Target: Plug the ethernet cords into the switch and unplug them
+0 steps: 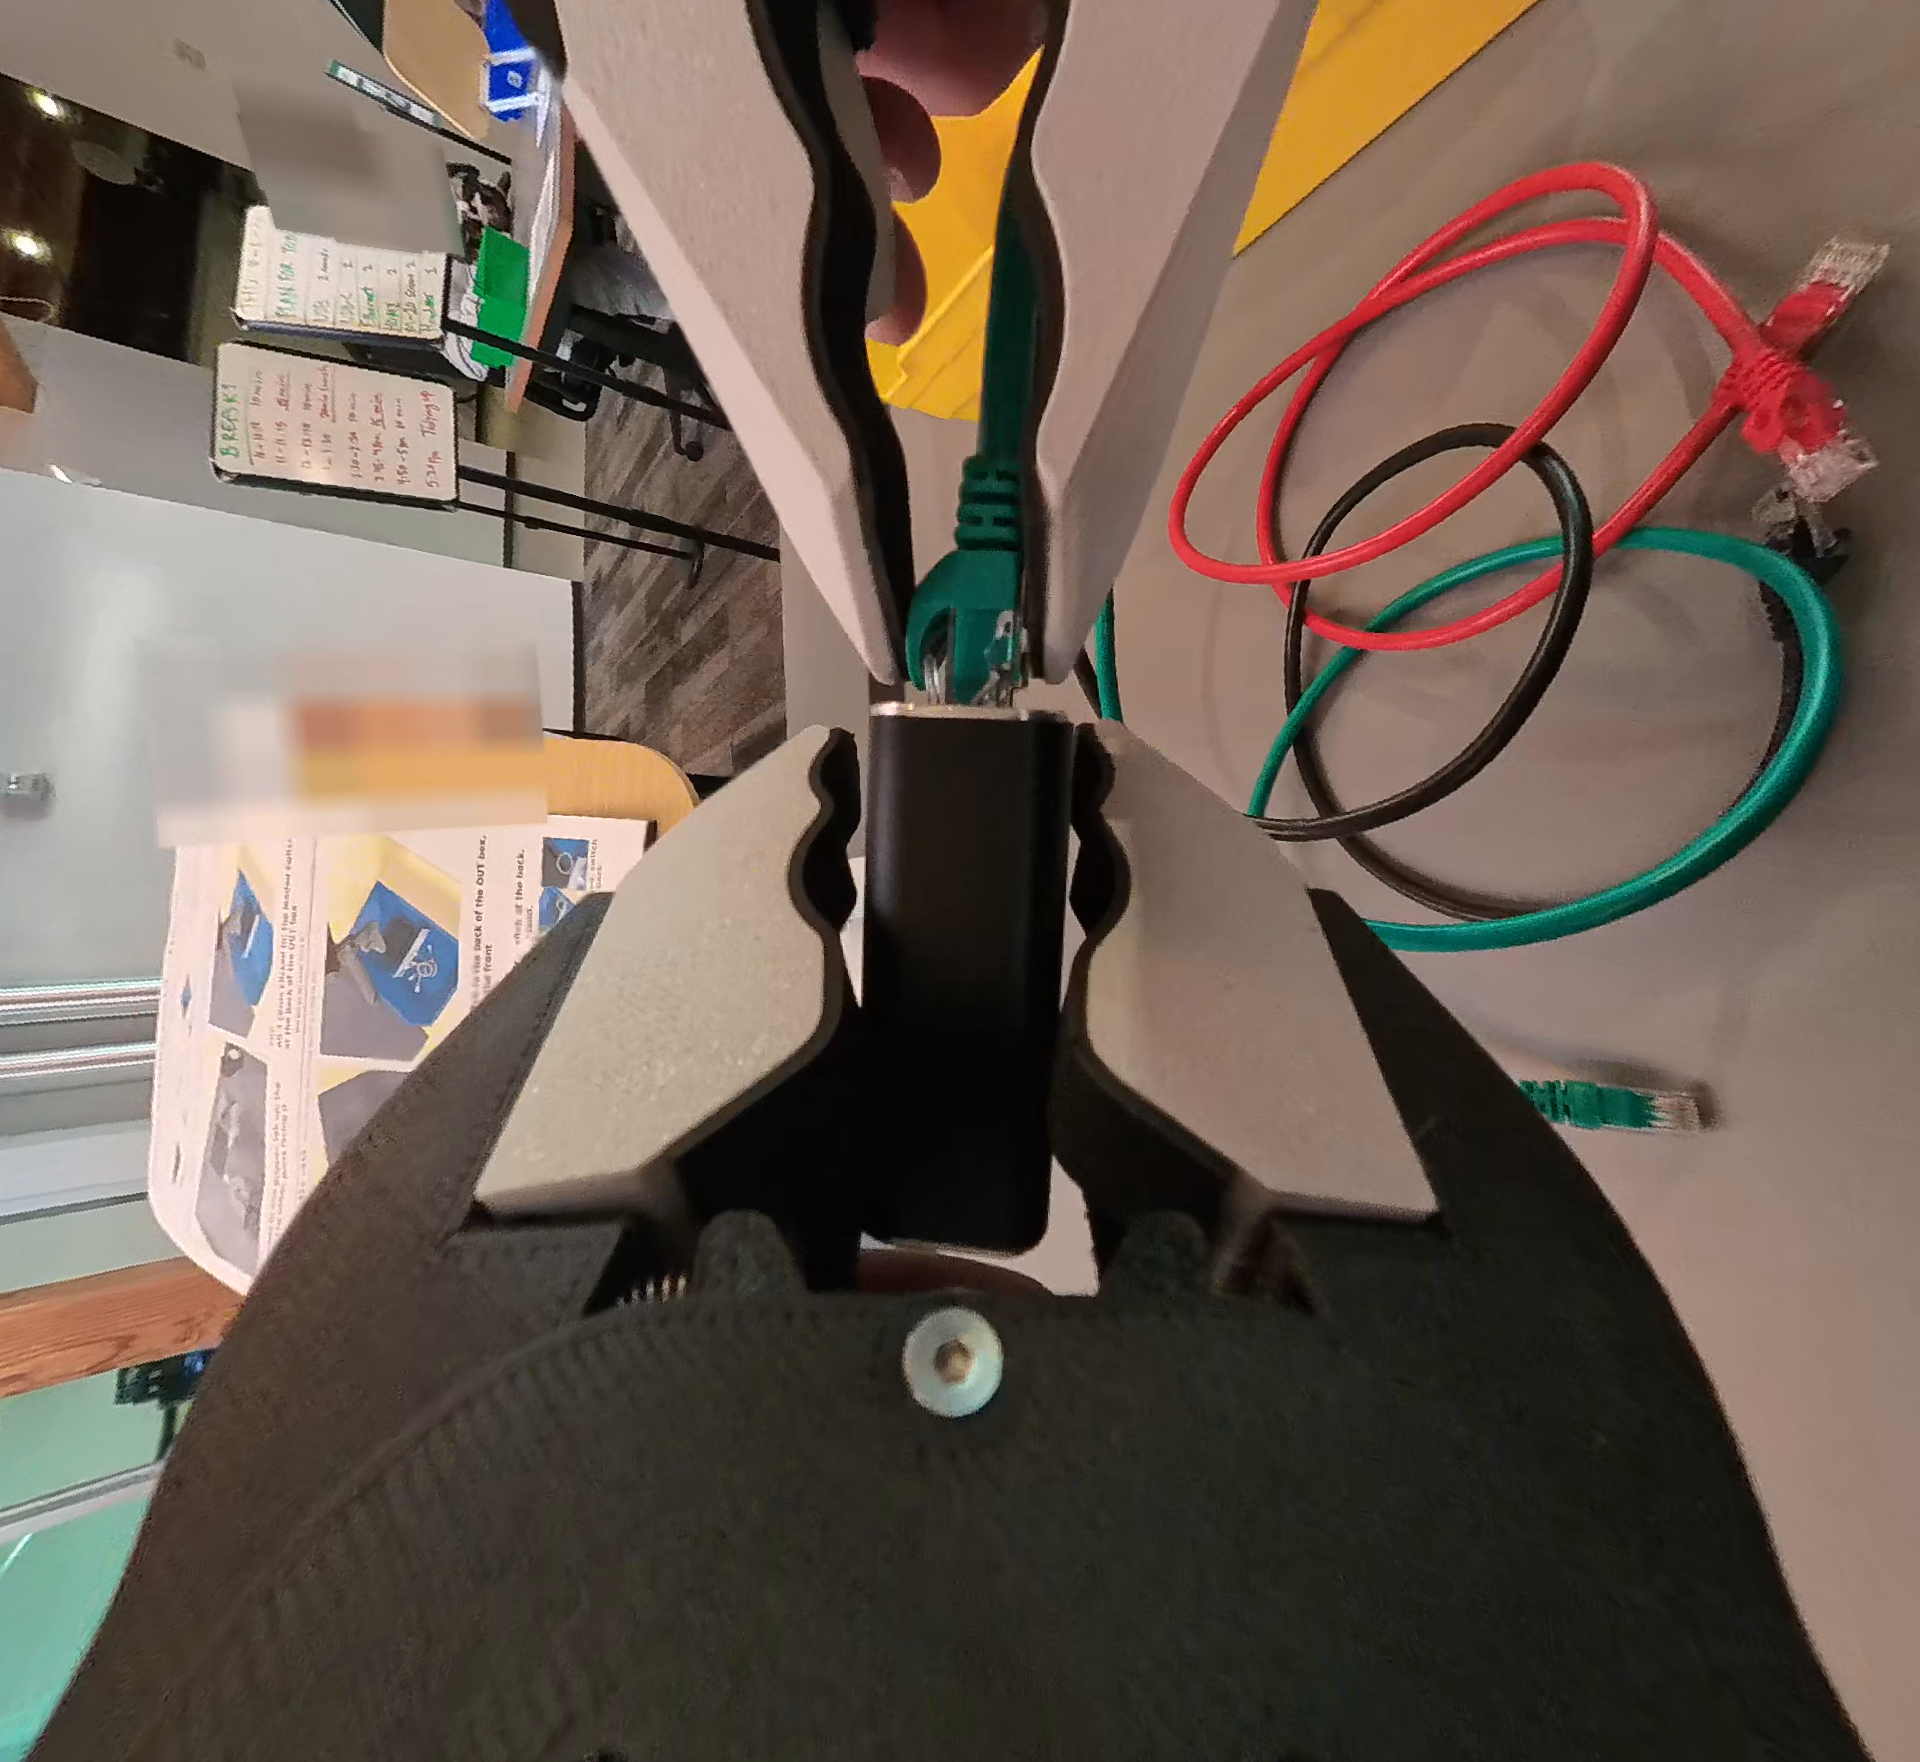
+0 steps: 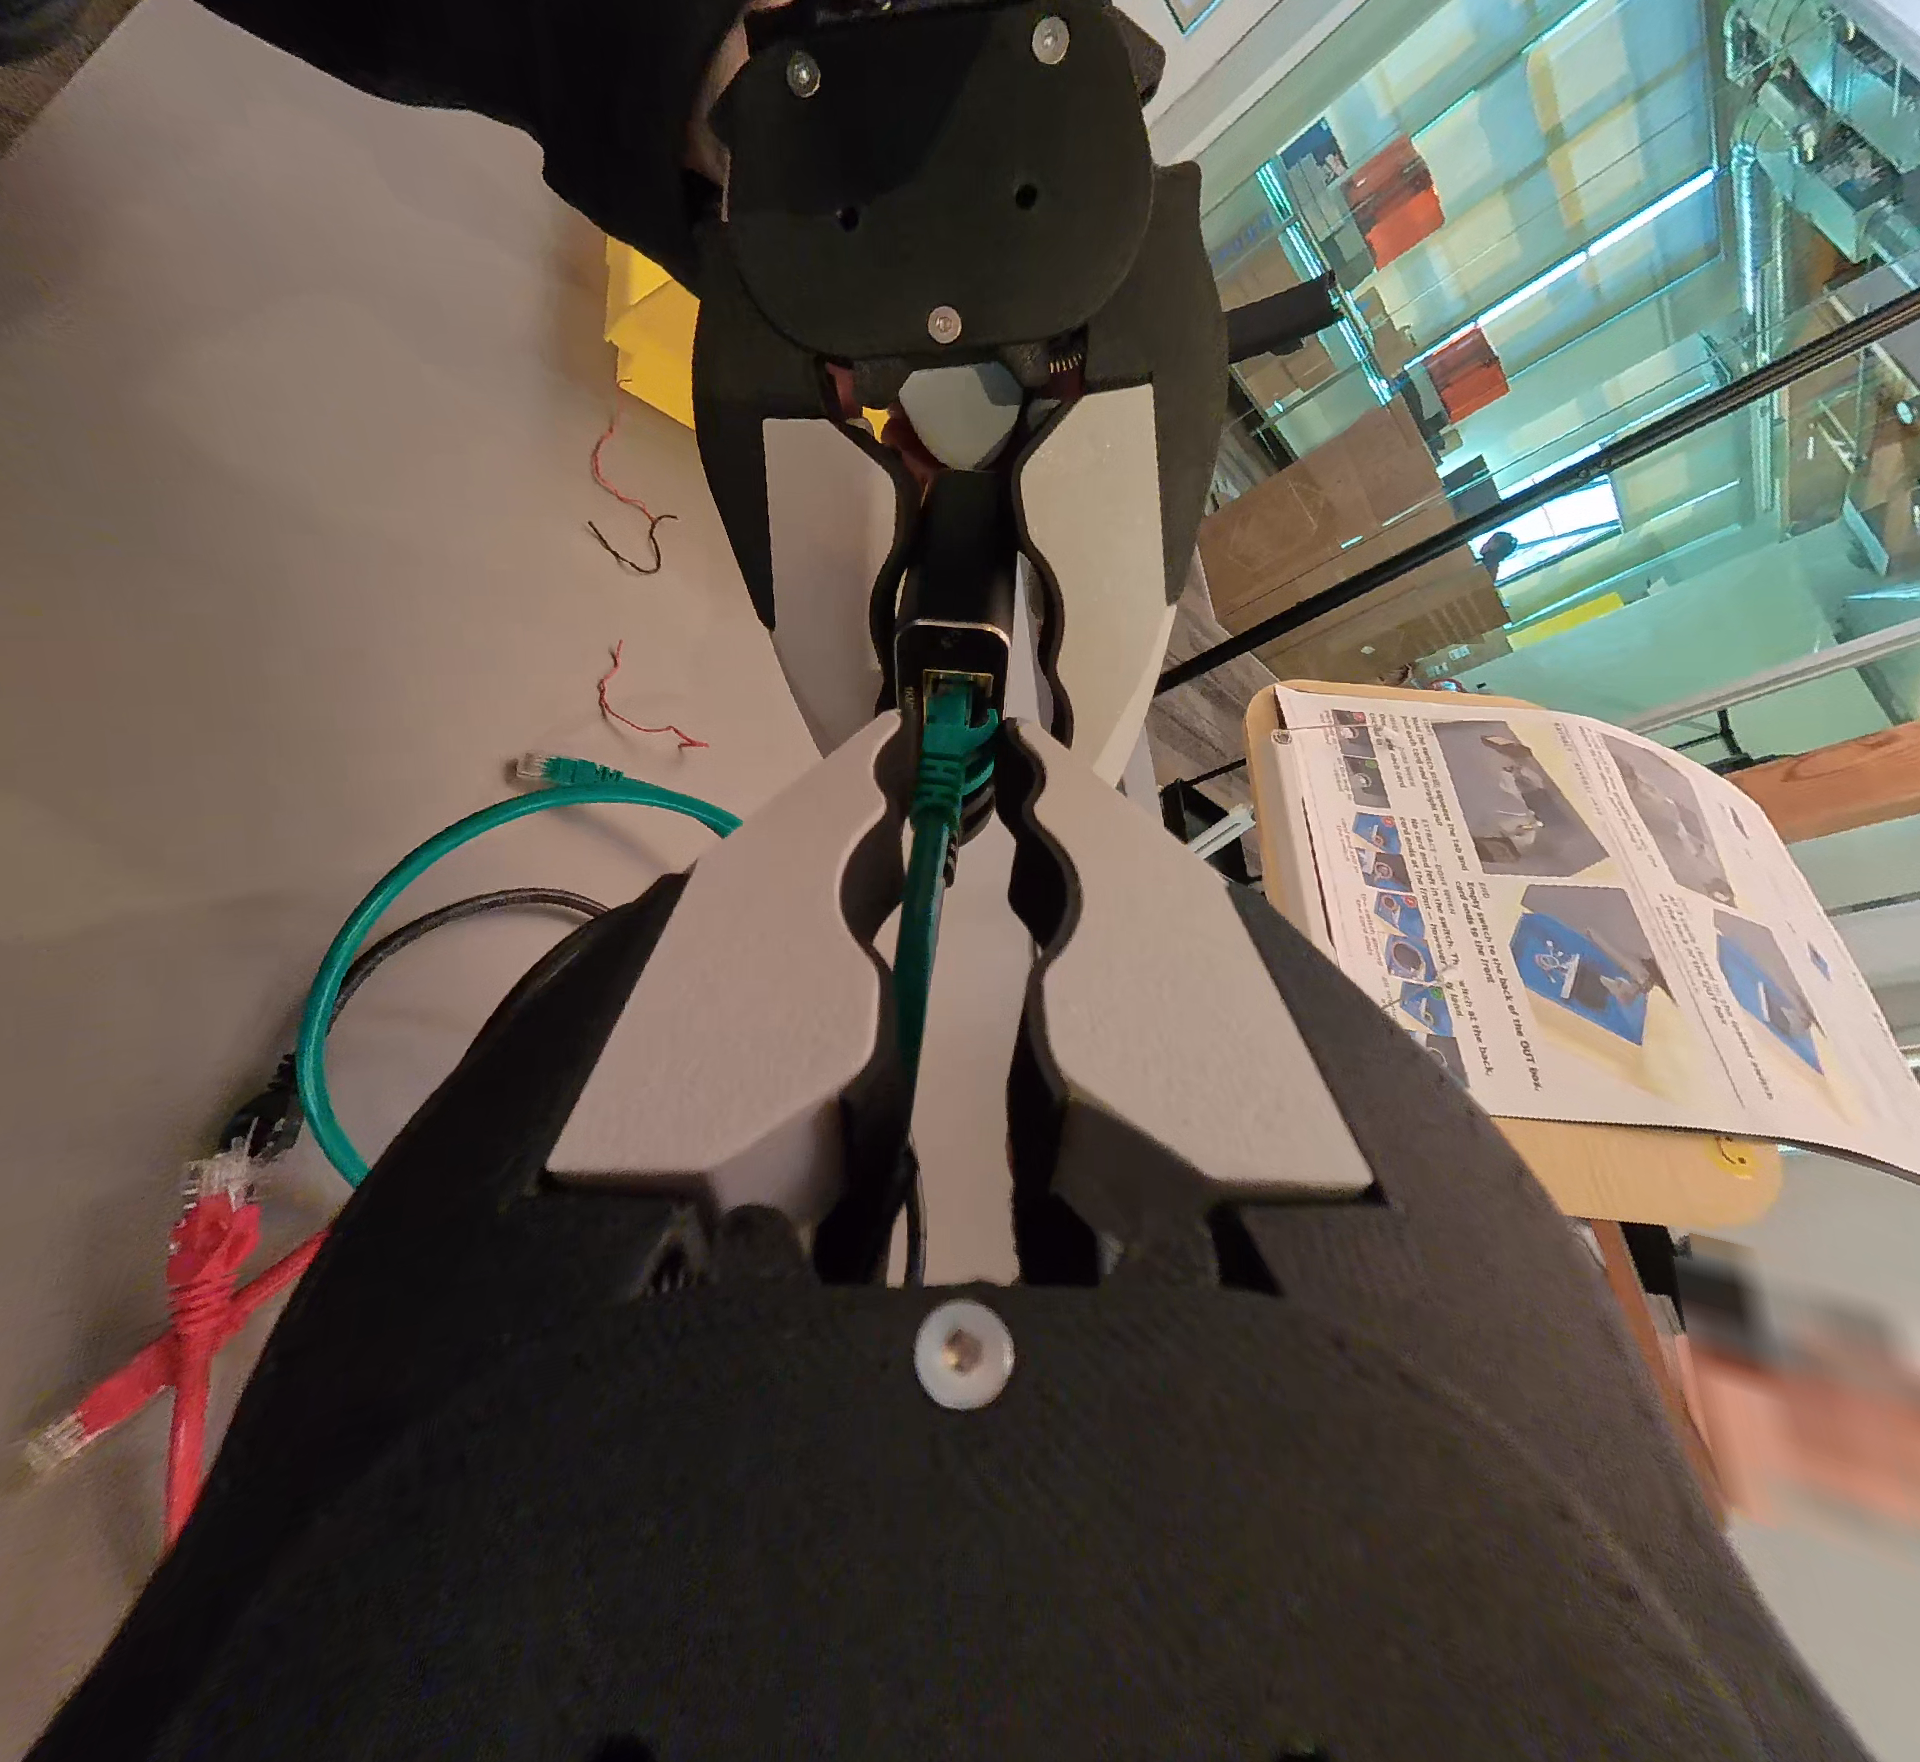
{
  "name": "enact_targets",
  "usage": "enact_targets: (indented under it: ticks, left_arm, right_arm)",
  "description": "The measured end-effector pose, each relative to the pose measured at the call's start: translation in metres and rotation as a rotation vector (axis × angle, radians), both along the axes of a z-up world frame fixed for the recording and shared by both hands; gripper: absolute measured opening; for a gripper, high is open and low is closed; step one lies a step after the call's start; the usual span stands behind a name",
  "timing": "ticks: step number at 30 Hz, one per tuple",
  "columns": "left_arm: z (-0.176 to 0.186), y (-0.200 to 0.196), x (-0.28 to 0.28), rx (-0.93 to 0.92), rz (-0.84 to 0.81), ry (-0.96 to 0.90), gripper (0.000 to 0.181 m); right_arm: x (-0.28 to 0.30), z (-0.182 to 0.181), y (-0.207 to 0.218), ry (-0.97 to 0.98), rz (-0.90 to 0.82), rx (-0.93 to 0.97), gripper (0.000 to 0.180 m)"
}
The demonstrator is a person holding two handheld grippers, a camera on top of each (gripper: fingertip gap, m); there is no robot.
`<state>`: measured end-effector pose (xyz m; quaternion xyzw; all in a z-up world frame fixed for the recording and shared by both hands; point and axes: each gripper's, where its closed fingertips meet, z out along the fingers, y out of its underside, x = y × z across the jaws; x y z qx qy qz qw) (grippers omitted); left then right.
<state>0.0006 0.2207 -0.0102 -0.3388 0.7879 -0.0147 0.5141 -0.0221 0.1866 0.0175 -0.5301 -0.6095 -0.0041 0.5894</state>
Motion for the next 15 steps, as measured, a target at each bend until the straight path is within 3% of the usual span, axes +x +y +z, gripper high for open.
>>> enact_targets:
  ticks: [13, 15]
  left_arm:
    - [-0.0038, 0.0018, -0.0032, -0.035, 0.014, 0.026, 0.039]
    - [-0.0021, 0.0051, -0.0022, 0.005, 0.043, 0.046, 0.039]
  right_arm:
    - [-0.0016, -0.0032, 0.0030, -0.110, -0.065, 0.020, 0.013]
    - [-0.0023, 0.0006, 0.0012, -0.098, -0.071, 0.021, 0.024]
